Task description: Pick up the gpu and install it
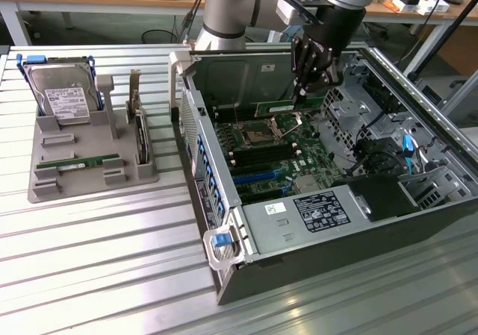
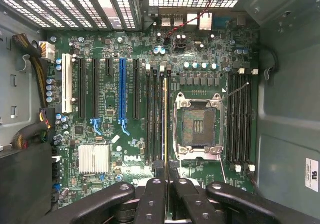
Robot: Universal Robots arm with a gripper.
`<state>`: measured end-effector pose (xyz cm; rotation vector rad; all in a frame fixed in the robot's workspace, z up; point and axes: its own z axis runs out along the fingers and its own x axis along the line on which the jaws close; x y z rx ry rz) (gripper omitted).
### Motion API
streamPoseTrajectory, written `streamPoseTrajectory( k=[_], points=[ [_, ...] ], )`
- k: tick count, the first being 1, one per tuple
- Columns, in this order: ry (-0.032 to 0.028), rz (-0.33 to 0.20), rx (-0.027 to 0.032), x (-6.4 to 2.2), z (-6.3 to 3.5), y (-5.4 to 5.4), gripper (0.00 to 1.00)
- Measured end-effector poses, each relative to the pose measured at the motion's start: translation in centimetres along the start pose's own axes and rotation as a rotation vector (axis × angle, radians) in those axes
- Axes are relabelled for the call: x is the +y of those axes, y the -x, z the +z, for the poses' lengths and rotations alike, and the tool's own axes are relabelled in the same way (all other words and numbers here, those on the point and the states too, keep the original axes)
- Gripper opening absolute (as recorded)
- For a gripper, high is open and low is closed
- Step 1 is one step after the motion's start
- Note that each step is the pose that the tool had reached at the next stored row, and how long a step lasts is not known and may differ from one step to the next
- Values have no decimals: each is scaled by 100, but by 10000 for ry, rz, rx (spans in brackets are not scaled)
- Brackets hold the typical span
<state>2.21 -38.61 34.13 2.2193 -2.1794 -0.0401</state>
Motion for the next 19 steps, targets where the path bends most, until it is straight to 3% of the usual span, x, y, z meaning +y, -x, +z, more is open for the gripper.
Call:
streamPoseTrajectory(
  k=[19],
  points=[
    [0,0,0,-2,45,0,12]
  ],
)
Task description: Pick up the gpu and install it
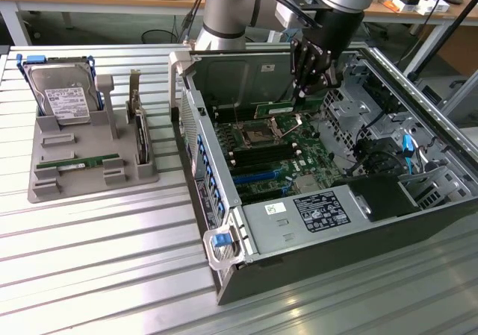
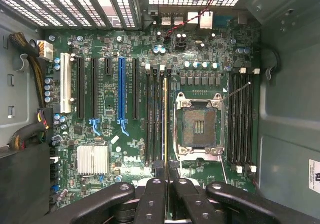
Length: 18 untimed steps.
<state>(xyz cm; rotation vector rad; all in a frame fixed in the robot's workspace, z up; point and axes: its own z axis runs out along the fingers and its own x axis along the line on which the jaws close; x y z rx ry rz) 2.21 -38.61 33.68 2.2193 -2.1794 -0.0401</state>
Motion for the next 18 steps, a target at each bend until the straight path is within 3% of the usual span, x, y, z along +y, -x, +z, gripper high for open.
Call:
streamPoseTrajectory(
  k=[18],
  points=[
    [0,0,-1,-2,44,0,12]
  ],
)
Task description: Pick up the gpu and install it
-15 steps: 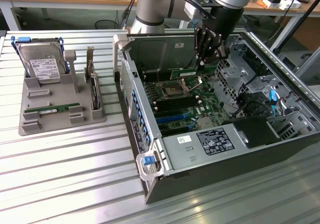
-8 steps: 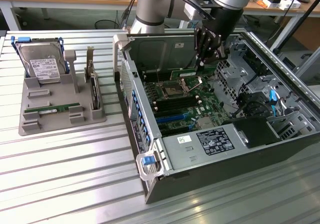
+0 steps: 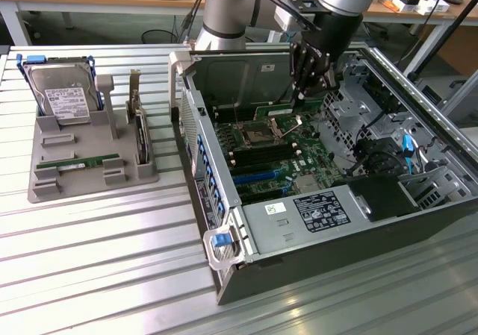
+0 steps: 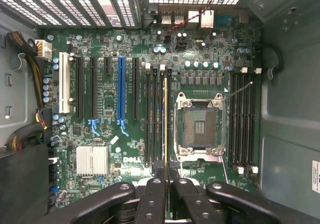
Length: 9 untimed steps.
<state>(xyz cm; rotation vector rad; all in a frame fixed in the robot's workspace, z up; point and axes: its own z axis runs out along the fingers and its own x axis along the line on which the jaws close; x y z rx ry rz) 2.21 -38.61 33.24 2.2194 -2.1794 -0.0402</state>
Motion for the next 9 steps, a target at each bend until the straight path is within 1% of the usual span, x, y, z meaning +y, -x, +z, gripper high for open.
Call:
streamPoseTrajectory(
  k=[9],
  points=[
    [0,0,0,-1,18,0,12]
  ],
)
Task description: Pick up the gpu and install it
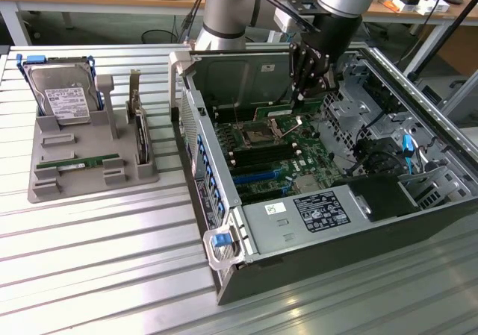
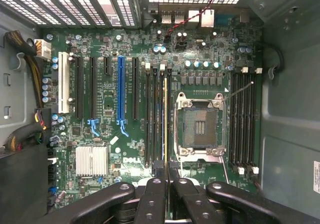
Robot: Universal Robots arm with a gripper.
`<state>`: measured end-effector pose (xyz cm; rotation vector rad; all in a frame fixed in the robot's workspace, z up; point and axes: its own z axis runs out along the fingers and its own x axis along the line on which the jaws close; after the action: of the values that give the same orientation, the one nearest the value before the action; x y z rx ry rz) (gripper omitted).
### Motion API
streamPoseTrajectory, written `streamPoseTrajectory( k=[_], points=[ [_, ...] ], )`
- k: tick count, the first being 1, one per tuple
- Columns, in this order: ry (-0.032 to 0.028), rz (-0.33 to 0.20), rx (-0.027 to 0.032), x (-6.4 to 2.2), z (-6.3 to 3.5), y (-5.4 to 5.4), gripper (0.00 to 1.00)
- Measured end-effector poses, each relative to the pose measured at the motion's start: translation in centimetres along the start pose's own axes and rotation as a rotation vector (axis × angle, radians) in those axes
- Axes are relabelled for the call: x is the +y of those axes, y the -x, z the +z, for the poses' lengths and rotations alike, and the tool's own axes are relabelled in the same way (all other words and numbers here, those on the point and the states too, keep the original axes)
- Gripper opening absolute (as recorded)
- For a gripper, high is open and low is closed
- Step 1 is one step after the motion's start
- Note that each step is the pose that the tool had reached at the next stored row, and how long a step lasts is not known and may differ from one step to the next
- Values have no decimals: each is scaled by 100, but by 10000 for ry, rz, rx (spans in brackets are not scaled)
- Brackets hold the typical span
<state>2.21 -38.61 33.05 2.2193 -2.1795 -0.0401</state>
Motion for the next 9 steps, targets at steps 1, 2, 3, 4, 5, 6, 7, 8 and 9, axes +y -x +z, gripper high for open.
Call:
streamPoseTrajectory(
  k=[1,2,3,4,5,6,7,8,9],
  points=[
    [0,0,0,0,3,0,12],
    [0,0,-1,0,5,0,12],
    [0,0,0,0,7,0,12],
    [0,0,0,0,9,0,12],
    [0,0,0,-1,13,0,12],
    [0,0,0,-1,15,0,12],
    [0,0,0,-1,16,0,12],
    [0,-1,0,-1,19,0,12],
    [0,0,0,-1,21,0,12]
  ],
)
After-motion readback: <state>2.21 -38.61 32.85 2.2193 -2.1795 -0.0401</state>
